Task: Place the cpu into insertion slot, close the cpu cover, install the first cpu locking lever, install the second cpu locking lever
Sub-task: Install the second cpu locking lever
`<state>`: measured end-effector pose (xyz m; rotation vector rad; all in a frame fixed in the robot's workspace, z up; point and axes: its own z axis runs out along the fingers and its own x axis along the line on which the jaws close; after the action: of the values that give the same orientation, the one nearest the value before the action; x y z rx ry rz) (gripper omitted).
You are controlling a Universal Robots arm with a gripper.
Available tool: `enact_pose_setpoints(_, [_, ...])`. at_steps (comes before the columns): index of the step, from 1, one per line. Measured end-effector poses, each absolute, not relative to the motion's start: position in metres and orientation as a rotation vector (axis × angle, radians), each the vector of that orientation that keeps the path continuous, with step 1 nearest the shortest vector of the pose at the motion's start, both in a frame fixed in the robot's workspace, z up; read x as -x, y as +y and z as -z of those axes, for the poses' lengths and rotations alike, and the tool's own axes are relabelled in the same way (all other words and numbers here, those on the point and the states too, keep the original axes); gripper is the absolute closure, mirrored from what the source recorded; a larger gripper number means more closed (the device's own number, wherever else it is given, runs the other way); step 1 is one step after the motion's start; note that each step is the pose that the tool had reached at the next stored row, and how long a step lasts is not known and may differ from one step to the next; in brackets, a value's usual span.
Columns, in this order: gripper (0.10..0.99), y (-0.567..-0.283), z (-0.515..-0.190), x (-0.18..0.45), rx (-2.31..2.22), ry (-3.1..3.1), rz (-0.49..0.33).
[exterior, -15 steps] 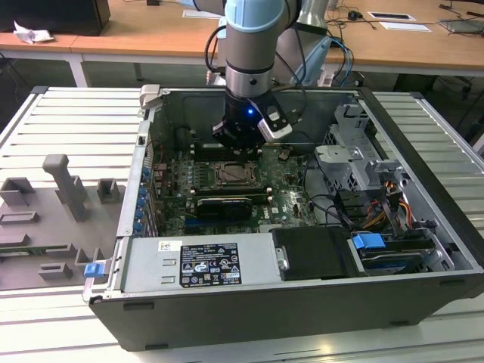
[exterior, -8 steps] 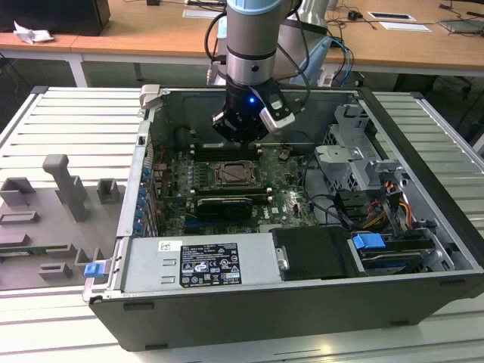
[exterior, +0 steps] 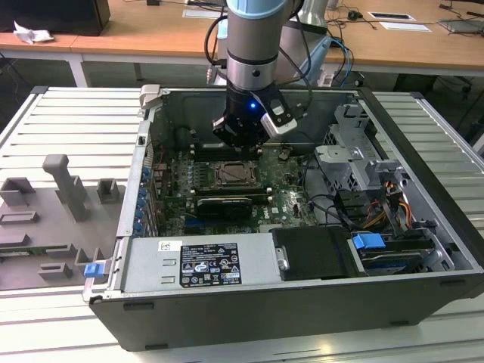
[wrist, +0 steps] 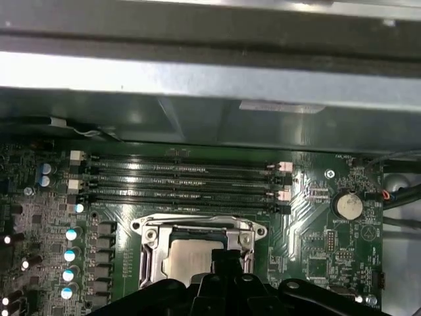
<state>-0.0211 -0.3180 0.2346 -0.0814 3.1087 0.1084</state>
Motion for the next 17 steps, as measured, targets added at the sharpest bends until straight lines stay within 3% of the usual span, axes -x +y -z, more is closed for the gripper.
enact_pose_setpoints(17, [0.98,-0.355,-0.232,0.021,0.083,3.113,-0.081])
